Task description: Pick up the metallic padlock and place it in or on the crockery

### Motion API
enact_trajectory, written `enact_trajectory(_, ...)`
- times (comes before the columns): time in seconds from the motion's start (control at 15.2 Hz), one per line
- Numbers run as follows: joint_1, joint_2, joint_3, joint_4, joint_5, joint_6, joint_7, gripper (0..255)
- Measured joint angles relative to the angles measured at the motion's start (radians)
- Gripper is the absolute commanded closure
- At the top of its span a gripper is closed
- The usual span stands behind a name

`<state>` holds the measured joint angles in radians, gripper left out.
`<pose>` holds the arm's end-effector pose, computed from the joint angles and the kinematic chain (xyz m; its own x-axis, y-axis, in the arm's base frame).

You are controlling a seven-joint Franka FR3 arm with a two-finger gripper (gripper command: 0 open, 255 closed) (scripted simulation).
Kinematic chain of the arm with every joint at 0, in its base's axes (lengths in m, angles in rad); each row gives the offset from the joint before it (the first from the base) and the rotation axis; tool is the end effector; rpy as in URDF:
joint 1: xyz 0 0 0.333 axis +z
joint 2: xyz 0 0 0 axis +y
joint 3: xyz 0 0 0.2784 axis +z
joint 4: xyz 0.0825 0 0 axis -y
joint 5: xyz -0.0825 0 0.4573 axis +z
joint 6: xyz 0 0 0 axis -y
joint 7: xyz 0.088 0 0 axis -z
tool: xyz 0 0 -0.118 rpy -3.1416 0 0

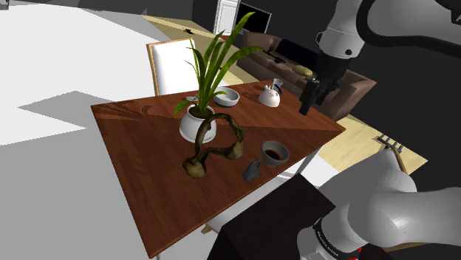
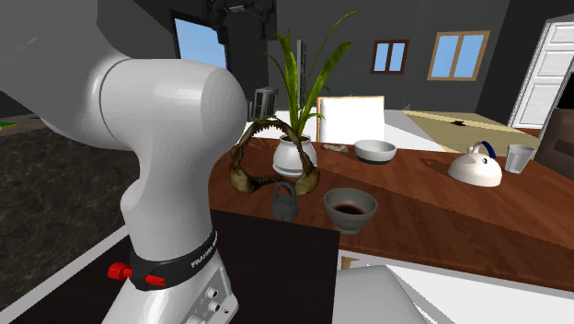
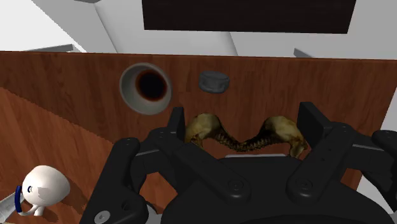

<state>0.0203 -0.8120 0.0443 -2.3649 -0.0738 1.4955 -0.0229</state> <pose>0.3913 0.0178 0.5526 0.9960 0.0660 -0.0599 0.0720 -0.9919 0.1044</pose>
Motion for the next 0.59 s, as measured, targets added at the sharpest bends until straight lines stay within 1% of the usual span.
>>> enact_trajectory(0.07, 0.000, 0.000, 0.000, 0.000, 0.000, 0.000, 0.000, 0)
enact_trajectory(0.2, 0.006, -0.014, -0.017, -0.047, -0.013, 0.039, -0.033, 0)
enact_trajectory(0.53, 0.027, -0.037, -0.077, -0.214, -0.062, 0.210, -0.151, 0)
enact_trajectory(0.59, 0.030, -0.034, -0.090, -0.252, -0.073, 0.256, -0.173, 0)
